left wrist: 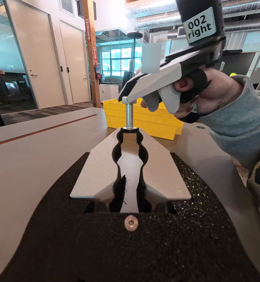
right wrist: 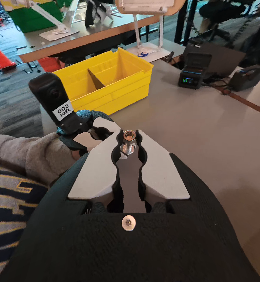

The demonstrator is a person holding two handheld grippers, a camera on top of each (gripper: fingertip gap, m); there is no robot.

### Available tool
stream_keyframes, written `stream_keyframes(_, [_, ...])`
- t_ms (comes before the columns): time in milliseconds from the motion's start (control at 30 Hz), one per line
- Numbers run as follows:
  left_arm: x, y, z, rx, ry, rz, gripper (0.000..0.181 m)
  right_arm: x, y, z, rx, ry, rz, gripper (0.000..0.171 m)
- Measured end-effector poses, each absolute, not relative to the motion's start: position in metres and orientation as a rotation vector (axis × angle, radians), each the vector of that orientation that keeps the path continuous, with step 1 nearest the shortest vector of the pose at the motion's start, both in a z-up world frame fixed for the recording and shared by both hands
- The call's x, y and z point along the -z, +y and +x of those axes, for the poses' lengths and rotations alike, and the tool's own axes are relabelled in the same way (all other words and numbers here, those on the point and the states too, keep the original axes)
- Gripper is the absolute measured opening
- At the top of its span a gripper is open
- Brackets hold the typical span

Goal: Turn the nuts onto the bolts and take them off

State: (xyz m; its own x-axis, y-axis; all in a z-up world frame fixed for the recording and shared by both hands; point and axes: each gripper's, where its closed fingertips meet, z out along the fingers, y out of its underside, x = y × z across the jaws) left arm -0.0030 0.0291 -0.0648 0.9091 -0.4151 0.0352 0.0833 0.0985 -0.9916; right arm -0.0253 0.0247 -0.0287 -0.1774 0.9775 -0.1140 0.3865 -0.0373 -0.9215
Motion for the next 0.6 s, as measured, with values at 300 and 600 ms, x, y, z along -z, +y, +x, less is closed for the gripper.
stream_keyframes(300, [0.063, 0.028, -0.006, 0.393, 0.257, -1.419, 0.015, 0.014, 0.019, -0.024, -1.369, -1.502, -1.281, 0.046])
stream_keyframes(600, [0.057, 0.024, -0.007, 0.463, 0.250, -1.376, 0.015, 0.015, -0.003, -0.030, -1.554, -1.473, -1.057, 0.072])
